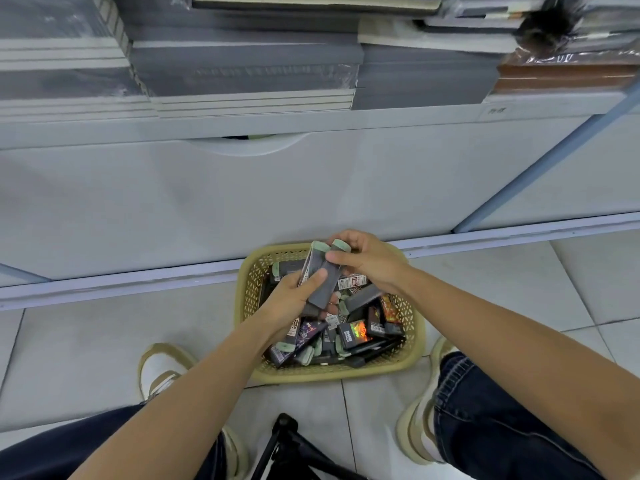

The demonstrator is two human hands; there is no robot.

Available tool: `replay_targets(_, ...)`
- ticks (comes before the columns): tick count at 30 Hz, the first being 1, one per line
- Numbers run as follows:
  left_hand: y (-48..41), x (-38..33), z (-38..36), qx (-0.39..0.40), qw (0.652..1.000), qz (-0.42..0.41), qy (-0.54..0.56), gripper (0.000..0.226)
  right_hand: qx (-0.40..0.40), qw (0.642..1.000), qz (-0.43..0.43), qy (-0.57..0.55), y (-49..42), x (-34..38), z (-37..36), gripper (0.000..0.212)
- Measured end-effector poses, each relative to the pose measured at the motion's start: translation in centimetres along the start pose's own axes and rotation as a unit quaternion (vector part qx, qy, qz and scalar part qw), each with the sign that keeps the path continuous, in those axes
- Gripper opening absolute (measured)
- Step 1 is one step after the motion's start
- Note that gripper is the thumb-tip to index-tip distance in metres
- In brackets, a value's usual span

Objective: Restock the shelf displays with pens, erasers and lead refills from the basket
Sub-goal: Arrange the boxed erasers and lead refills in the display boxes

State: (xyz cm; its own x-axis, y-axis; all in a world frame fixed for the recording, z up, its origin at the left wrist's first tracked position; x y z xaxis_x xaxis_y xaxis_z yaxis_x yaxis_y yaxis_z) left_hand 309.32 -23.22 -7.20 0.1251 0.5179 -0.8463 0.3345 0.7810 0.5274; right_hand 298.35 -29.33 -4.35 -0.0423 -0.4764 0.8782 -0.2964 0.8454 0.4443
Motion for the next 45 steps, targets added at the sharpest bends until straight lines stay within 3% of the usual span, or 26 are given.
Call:
replay_targets(4,0.2,0.0,0.1,-0.011,0.998,0.006,0.058,0.051,-0.026,0.999,-0.007,-0.032,0.2,0.4,0.7,0.025)
replay_targets(6,0.3,-0.4,0.0,-0.011,0.999,-0.005,0.042,0.043,-0.019,0.998,-0.02,-0.054,0.3,0.3,0.3,0.033)
replay_targets(10,0.5,-0.6,0.0,-0.023,1.0,-0.003,-0.016,0.049,0.007,0.999,-0.028,-0.038,0.3,-0.2,-1.3,0.038)
replay_targets(14,0.6,-0.7,1.0,-0.045,0.997,-0.001,0.056,0.038,0.022,0.999,-0.006,-0.026,0.1,0.6,-0.6,0.042)
replay_targets(19,0.5,-1.9,1.2,-0.045,0.998,-0.032,-0.019,0.034,-0.01,0.999,0.006,-0.05,0.0,1.4,0.8,0.046)
replay_targets(21,0.7,-3.1,1.6,-0.079,0.996,-0.045,-0.011,0.035,-0.036,0.997,0.001,-0.065,0.1,2.0,1.3,0.044)
replay_targets(24,1.5,-5.3,1.9,-0.097,0.993,-0.063,-0.036,0.037,-0.004,0.999,-0.007,-0.032,1.0,4.8,0.8,0.034)
replay_targets(28,3.0,-9.9,1.8,-0.088,0.991,-0.091,-0.039,0.051,0.042,0.995,0.055,0.066,3.7,12.4,0.2,0.029)
replay_targets(35,10.0,-24.6,-0.4,-0.129,0.938,-0.298,-0.12,0.018,0.079,0.958,0.18,0.211,12.5,26.6,-0.3,0.026)
replay_targets(41,15.9,-36.0,-4.7,-0.1,0.905,-0.4,-0.106,0.01,0.023,0.926,0.32,0.2,21.3,37.8,1.7,0.029)
replay_targets(45,18.6,-42.4,-6.9,-0.105,0.888,-0.435,-0.11,0.011,-0.04,0.882,0.424,0.203,26.6,45.0,4.0,0.022)
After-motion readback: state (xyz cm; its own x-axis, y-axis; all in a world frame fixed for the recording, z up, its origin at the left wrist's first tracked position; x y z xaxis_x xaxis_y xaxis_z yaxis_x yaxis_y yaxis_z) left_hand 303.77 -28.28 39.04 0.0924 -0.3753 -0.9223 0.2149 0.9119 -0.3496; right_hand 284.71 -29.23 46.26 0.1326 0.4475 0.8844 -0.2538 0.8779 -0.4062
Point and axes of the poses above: each hand's wrist, its own y-axis away from the middle knuckle, its own z-axis out of the back of the hand, x = y × z, the point moved 10 cm from there along -y, towards the middle knuckle, and after that the axes turned 13 degrees about -y, right-handed, at the moved point
